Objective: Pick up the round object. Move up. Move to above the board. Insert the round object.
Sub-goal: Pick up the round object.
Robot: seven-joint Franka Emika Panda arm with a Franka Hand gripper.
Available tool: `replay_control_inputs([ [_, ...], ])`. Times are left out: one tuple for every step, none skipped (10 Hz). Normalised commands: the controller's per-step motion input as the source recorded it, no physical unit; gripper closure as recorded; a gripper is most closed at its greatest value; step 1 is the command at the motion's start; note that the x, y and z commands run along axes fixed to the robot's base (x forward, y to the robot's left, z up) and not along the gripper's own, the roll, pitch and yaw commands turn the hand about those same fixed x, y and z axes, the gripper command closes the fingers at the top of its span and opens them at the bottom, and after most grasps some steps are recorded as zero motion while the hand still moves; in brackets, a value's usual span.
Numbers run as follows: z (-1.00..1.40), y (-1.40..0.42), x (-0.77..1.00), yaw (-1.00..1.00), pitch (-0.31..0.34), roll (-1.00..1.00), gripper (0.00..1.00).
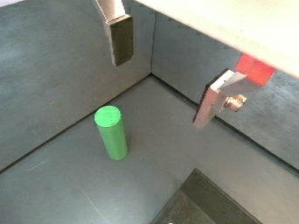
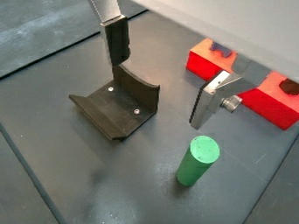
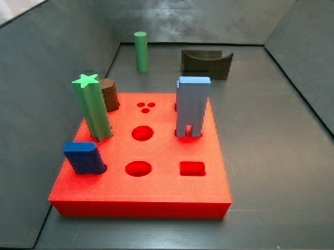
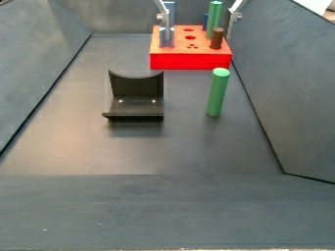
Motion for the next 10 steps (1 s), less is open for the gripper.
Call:
replay_control_inputs([
  [-0.27, 0.0, 0.0, 0.0, -0.133, 0.01, 0.0],
  [-0.51, -0.3, -0.1, 0.36, -0.259, 0.27, 0.0],
  [-0.5, -0.37, -0.18, 0.52, -0.316, 0.16, 0.0],
  [-0.65, -0.3, -0.44, 0.6, -0.266, 0.14, 0.0],
  [-0.75, -0.13, -0.67, 0.43, -0.21, 0.16, 0.0],
  [-0.58, 0.17, -0.41, 0.11, -0.19, -0.03, 0.0],
  [-0.38, 0.31, -0.11, -0.05, -0.14, -0.25, 0.0],
  [-0.36, 0.16, -0.04, -0.16, -0.133, -0.16, 0.0],
  [-0.14, 0.07, 0.0, 0.0, -0.113, -0.09, 0.0],
  [-0.05, 0.0, 0.04, 0.0, -0.003, 0.0, 0.0],
])
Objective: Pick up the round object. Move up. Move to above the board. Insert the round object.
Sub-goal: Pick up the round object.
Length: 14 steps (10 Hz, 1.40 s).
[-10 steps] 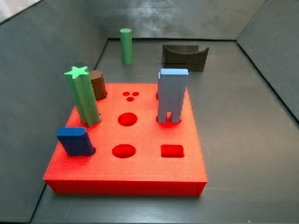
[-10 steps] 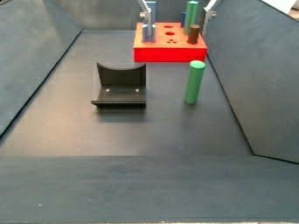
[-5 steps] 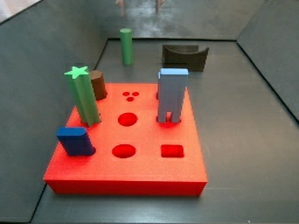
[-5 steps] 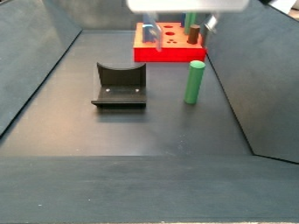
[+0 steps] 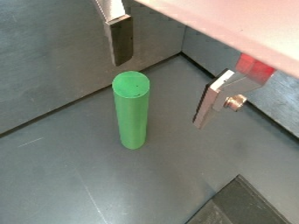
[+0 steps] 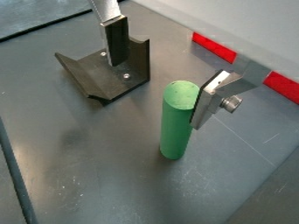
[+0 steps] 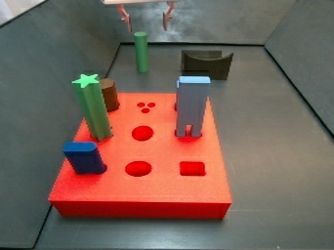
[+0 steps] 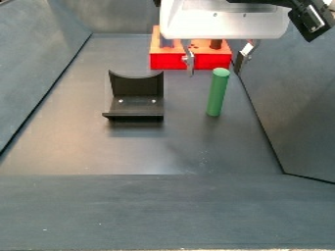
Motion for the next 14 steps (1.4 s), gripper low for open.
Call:
replay_control_inputs([
  [-0.59, -0.25, 0.0, 0.07, -0.244, 0.0, 0.0],
  [-0.95, -0.4, -0.17, 0.0, -0.136, 0.13, 0.0],
  [-0.86, -0.24, -0.33, 0.0, -0.167, 0.05, 0.0],
  [-0.26, 0.0, -0.21, 0.0, -0.103, 0.04, 0.0],
  [-0.36, 0.01, -0.13, -0.01, -0.036, 0.02, 0.0],
  [-0.27, 0.0, -0.1, 0.0, -0.05, 0.0, 0.0],
  [0.0, 0.03, 0.0, 0.0, -0.003, -0.04, 0.0],
  [-0.01, 0.0, 0.0, 0.0, 0.0, -0.05, 0.0],
  [0.0, 0.0, 0.0, 0.0, 0.0, 0.0, 0.0],
  [0.0, 0.0, 0.0, 0.0, 0.0, 0.0, 1.0],
  [0.0, 0.0, 0.0, 0.0, 0.0, 0.0, 1.0],
  [0.0, 0.0, 0.0, 0.0, 0.0, 0.0, 1.0],
  [0.0, 0.0, 0.0, 0.0, 0.0, 0.0, 1.0],
  [0.0, 0.0, 0.0, 0.0, 0.0, 0.0, 1.0],
])
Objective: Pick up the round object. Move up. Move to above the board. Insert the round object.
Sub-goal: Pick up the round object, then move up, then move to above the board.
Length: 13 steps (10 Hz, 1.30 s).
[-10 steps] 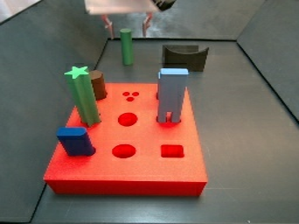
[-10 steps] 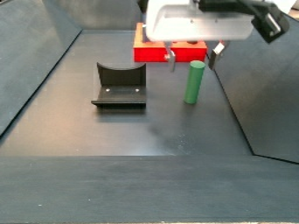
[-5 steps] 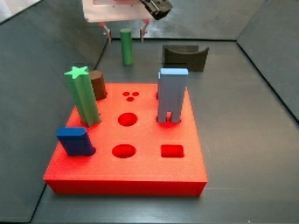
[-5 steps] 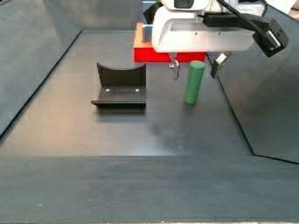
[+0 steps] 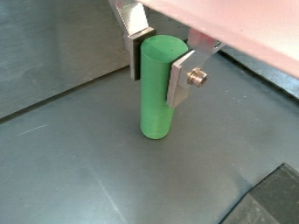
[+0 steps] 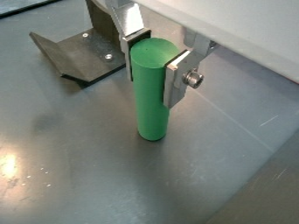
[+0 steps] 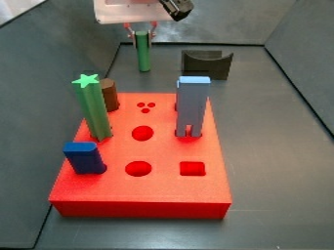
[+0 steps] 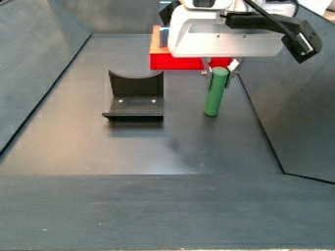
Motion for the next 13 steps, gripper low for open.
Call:
replay_control_inputs([
  [0.0, 0.0, 0.0, 0.0, 0.0, 0.0, 1.0],
  [0.0, 0.0, 0.0, 0.0, 0.0, 0.0, 1.0],
  [0.0, 0.0, 0.0, 0.0, 0.0, 0.0, 1.0],
  [0.0, 0.0, 0.0, 0.0, 0.0, 0.0, 1.0],
  [0.0, 0.0, 0.0, 0.0, 0.0, 0.0, 1.0],
  [0.0, 0.0, 0.0, 0.0, 0.0, 0.0, 1.0],
  [0.83, 0.0, 0.0, 0.0, 0.0, 0.0, 1.0],
  [0.77, -0.03, -0.07, -0.01, 0.029, 0.0, 1.0],
  [0.67, -0.02, -0.08, -0.01, 0.023, 0.01, 1.0],
  [0.5, 0.0, -0.06, -0.01, 0.018, 0.03, 1.0],
  [0.35, 0.01, -0.04, -0.02, 0.027, 0.05, 1.0],
  [0.19, 0.01, -0.03, -0.02, 0.036, 0.06, 1.0],
  [1.0, -0.29, 0.08, 0.19, 0.051, 0.05, 1.0],
])
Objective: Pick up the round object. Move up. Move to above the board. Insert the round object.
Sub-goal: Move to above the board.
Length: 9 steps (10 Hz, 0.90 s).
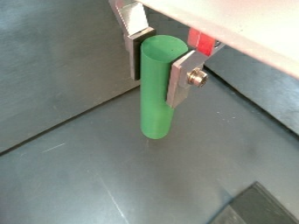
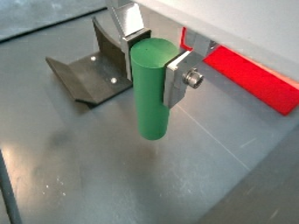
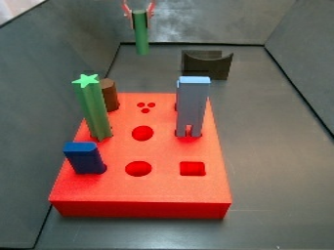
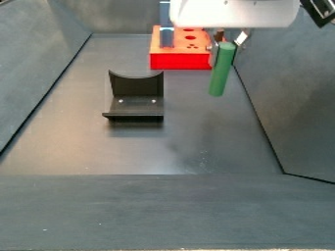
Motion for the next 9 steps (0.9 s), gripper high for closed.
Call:
replay_control_inputs([
  [1.0, -0.3, 0.08, 0.19, 0.058, 0.05, 1.0],
  [1.0, -0.26, 0.07, 0.15, 0.087, 0.06, 1.0],
  [1.0, -0.23, 0.07, 0.11, 0.087, 0.08, 1.0],
  [1.0, -0.22, 0.06, 0.07, 0.093, 0.1, 1.0],
  [1.0, -0.2, 0.06, 0.06, 0.094, 0.11, 1.0],
  [1.0, -0.18, 0.05, 0.05, 0.092, 0.12, 1.0],
  [1.0, -0.16, 0.05, 0.04, 0.088, 0.12, 1.0],
  [1.0, -0.14, 0.04, 0.04, 0.088, 0.12, 1.0],
  [0.93, -0.11, 0.04, 0.04, 0.089, 0.12, 1.0],
])
